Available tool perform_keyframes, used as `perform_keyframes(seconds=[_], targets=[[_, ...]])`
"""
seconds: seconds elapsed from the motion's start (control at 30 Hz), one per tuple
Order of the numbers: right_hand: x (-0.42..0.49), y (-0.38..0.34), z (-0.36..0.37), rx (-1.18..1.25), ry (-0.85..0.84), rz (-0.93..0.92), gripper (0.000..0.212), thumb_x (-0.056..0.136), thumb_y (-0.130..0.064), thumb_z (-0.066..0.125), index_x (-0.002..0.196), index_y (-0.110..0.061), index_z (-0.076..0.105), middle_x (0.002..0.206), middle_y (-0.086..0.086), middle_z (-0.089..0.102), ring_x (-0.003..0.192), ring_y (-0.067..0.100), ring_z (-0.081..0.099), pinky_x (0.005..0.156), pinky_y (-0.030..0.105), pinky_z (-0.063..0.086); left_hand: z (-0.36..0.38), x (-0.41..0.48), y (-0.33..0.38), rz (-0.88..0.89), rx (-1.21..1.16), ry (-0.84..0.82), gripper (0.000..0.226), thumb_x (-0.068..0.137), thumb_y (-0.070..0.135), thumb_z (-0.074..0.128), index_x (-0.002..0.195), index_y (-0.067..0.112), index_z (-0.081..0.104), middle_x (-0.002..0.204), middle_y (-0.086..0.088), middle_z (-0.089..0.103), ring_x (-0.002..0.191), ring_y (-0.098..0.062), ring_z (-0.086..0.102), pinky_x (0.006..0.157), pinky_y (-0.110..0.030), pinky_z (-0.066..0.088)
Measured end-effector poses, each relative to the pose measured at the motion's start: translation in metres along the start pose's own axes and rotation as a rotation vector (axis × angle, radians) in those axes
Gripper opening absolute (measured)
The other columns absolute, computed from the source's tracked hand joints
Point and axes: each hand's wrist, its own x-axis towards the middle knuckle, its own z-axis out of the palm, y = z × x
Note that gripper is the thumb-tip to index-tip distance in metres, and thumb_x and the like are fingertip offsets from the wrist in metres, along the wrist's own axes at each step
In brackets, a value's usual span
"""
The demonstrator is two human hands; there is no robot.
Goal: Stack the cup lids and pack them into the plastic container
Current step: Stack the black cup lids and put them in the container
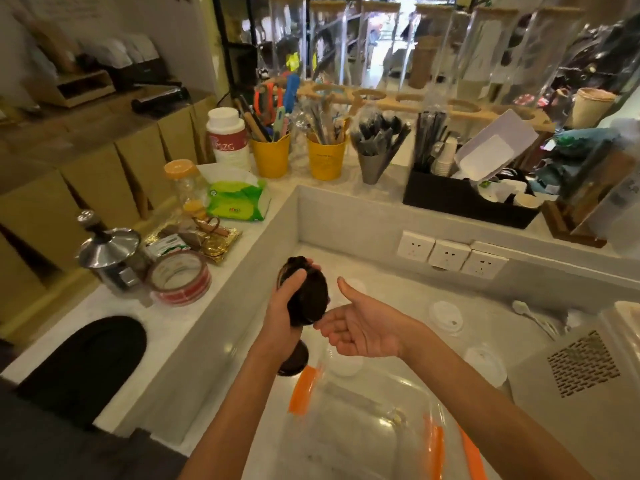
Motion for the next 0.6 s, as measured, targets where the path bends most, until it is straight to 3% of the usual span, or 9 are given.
perform_keyframes(seconds=[0.13, 0.2, 0.3, 0.37, 0.47, 0.53, 0.6], targets=[[0.052, 0.012, 0.001, -0.382, 0.209, -0.02, 0.033, 0.096, -0.029, 0.063, 0.113, -0.002, 0.07, 0.087, 0.008, 0.069, 0.067, 0.015, 0.064, 0.069, 0.026, 0.053, -0.043, -0.022, 0.015, -0.066, -0.234, 0.164, 0.023, 0.089, 0.029, 0.059, 0.107, 0.016, 0.061, 0.106, -0.008, 0.066, 0.1, -0.028, 0.062, 0.089, -0.046, 0.05], [0.082, 0.017, 0.009, -0.69, 0.323, -0.022, 0.033, 0.095, -0.017, 0.061, 0.119, 0.005, 0.066, 0.09, 0.011, 0.066, 0.071, 0.017, 0.061, 0.074, 0.03, 0.054, -0.059, -0.034, 0.017, -0.088, -0.306, 0.216, 0.024, 0.088, 0.033, 0.061, 0.105, 0.016, 0.062, 0.104, -0.008, 0.068, 0.099, -0.028, 0.063, 0.09, -0.047, 0.049], [0.123, 0.025, 0.026, -1.071, 0.345, 0.03, 0.041, 0.095, -0.022, 0.06, 0.125, 0.006, 0.063, 0.099, 0.012, 0.063, 0.083, 0.022, 0.059, 0.077, 0.033, 0.051, -0.077, -0.046, 0.017, -0.119, -0.37, 0.263, 0.022, 0.089, 0.034, 0.063, 0.101, 0.016, 0.067, 0.102, -0.01, 0.071, 0.098, -0.03, 0.065, 0.09, -0.049, 0.05], [0.148, 0.034, 0.034, -1.263, 0.352, 0.086, 0.05, 0.095, -0.029, 0.06, 0.134, 0.002, 0.056, 0.121, 0.015, 0.064, 0.097, 0.027, 0.062, 0.08, 0.032, 0.049, -0.084, -0.049, 0.017, -0.154, -0.394, 0.28, 0.022, 0.092, 0.034, 0.061, 0.1, 0.015, 0.069, 0.104, -0.011, 0.07, 0.1, -0.032, 0.065, 0.095, -0.05, 0.047], [0.183, 0.054, 0.037, -1.483, 0.393, 0.146, 0.068, 0.092, -0.039, 0.062, 0.149, -0.011, 0.038, 0.151, 0.013, 0.042, 0.136, 0.035, 0.044, 0.111, 0.041, 0.04, -0.089, -0.048, 0.02, -0.213, -0.404, 0.289, 0.024, 0.084, 0.033, 0.07, 0.097, 0.013, 0.073, 0.104, -0.012, 0.07, 0.104, -0.033, 0.062, 0.101, -0.051, 0.042], [0.197, 0.068, 0.039, -1.563, 0.442, 0.172, 0.071, 0.093, -0.04, 0.06, 0.152, -0.015, 0.03, 0.153, 0.012, 0.034, 0.14, 0.038, 0.034, 0.116, 0.045, 0.032, -0.091, -0.046, 0.025, -0.25, -0.388, 0.277, 0.026, 0.081, 0.032, 0.072, 0.096, 0.011, 0.074, 0.104, -0.013, 0.07, 0.106, -0.034, 0.06, 0.102, -0.051, 0.041], [0.206, 0.076, 0.041, -1.625, 0.502, 0.148, 0.063, 0.096, -0.035, 0.051, 0.151, -0.015, 0.028, 0.15, 0.013, 0.035, 0.135, 0.038, 0.037, 0.114, 0.045, 0.032, -0.094, -0.041, 0.029, -0.284, -0.372, 0.258, 0.027, 0.082, 0.031, 0.071, 0.098, 0.01, 0.074, 0.107, -0.014, 0.069, 0.111, -0.034, 0.059, 0.109, -0.052, 0.04]])
